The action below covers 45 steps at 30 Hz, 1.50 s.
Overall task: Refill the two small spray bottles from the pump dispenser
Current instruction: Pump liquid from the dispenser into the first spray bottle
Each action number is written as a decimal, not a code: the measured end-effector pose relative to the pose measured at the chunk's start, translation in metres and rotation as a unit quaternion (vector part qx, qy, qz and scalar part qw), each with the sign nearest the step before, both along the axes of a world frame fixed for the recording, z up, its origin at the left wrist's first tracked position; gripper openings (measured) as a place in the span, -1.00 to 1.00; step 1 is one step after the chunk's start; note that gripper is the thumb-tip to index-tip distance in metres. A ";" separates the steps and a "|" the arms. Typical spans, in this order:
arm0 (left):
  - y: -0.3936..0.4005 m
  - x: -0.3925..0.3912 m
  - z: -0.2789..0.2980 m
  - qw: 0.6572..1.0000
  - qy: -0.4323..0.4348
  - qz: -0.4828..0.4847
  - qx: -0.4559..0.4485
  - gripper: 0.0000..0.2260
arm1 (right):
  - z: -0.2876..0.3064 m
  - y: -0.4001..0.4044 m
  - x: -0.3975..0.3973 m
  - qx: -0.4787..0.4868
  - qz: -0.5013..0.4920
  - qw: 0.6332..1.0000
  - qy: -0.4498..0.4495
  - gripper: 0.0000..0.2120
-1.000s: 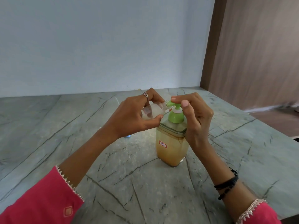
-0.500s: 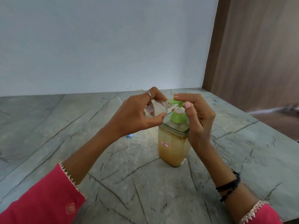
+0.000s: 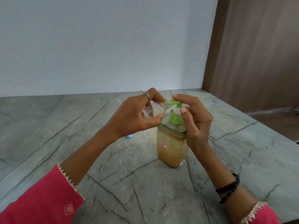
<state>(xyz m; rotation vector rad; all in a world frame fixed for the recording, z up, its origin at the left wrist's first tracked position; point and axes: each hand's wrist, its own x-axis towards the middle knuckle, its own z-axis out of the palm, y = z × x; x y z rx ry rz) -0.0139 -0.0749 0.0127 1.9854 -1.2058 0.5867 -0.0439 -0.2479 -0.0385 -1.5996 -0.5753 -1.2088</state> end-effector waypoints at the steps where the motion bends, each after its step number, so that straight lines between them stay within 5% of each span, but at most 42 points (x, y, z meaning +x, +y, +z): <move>1: 0.000 0.000 0.000 1.000 0.002 0.002 0.002 -0.74 | 0.000 0.000 -0.001 -0.006 -0.005 1.000 -0.002 -0.75; 19: 0.000 -0.001 0.001 1.000 0.010 -0.002 0.008 -0.73 | 0.007 0.002 -0.001 -0.018 -0.047 0.999 -0.001 -0.80; 25: 0.001 -0.001 0.001 1.000 0.011 -0.009 0.020 -0.76 | 0.015 0.002 0.000 -0.035 -0.087 0.996 0.011 -0.65; 34: 0.000 -0.004 0.002 0.999 0.035 -0.004 0.003 -0.78 | 0.007 0.001 0.000 -0.019 -0.056 0.998 -0.019 -0.80; 45: 0.000 -0.001 0.002 1.000 0.020 0.017 0.015 -0.71 | 0.000 -0.006 -0.001 -0.028 0.047 0.997 0.059 -0.75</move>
